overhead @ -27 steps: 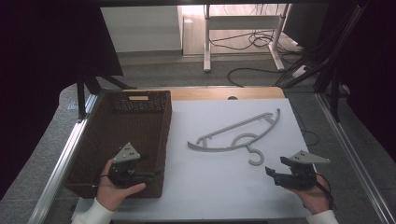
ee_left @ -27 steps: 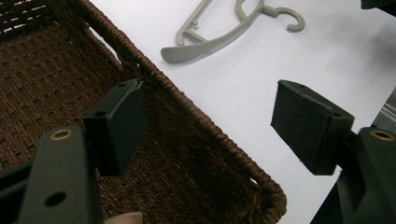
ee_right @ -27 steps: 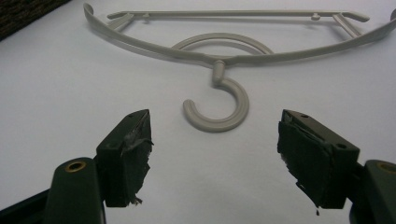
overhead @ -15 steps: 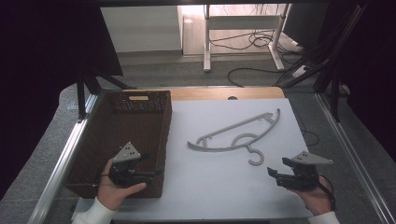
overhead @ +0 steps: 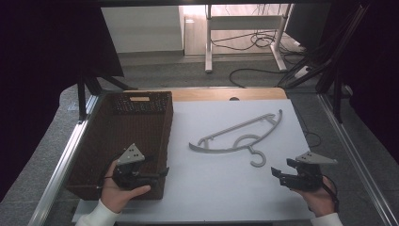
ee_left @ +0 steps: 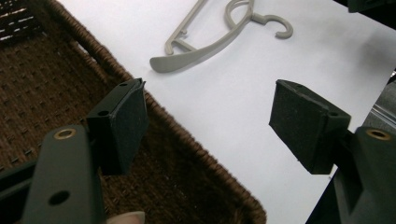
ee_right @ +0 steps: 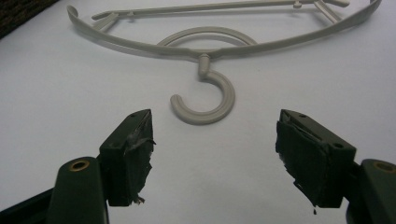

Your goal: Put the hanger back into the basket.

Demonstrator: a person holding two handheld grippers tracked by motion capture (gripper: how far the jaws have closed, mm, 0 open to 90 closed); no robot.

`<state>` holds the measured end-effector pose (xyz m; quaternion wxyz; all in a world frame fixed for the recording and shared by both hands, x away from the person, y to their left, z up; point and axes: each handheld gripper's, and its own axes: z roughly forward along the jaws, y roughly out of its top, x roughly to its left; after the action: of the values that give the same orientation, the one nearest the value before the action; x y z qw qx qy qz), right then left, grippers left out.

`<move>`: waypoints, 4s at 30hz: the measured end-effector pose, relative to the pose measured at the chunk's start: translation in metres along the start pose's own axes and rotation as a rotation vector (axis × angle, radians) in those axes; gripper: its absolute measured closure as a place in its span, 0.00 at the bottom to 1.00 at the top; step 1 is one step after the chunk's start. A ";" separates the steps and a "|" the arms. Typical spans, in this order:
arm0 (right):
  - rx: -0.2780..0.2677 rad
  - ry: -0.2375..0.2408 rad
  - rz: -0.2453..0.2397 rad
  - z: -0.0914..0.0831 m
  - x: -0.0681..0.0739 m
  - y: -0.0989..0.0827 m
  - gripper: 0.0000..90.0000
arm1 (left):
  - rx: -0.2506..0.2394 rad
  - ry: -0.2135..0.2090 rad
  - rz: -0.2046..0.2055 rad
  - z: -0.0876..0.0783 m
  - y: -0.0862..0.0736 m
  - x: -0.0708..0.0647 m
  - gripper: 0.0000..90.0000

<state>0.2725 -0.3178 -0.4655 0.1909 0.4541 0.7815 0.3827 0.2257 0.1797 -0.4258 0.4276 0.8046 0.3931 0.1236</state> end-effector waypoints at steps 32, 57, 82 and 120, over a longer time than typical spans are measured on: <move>0.012 -0.003 0.021 0.002 -0.003 -0.001 0.31 | 0.042 -0.097 0.052 0.061 0.057 -0.036 0.32; 0.021 -0.011 0.024 0.002 -0.008 -0.002 0.31 | 0.076 -0.121 0.068 0.127 0.079 -0.052 0.37; 0.029 -0.013 0.025 0.001 -0.011 -0.003 0.31 | 0.102 -0.136 0.060 0.171 0.087 -0.061 0.39; 0.050 -0.007 0.020 0.005 -0.012 -0.004 0.31 | 0.192 -0.089 0.040 0.248 0.086 -0.029 0.49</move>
<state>0.2792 -0.3271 -0.4720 0.1786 0.4678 0.7857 0.3633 0.3844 -0.0164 -0.5043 0.3630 0.8543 0.3675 0.0582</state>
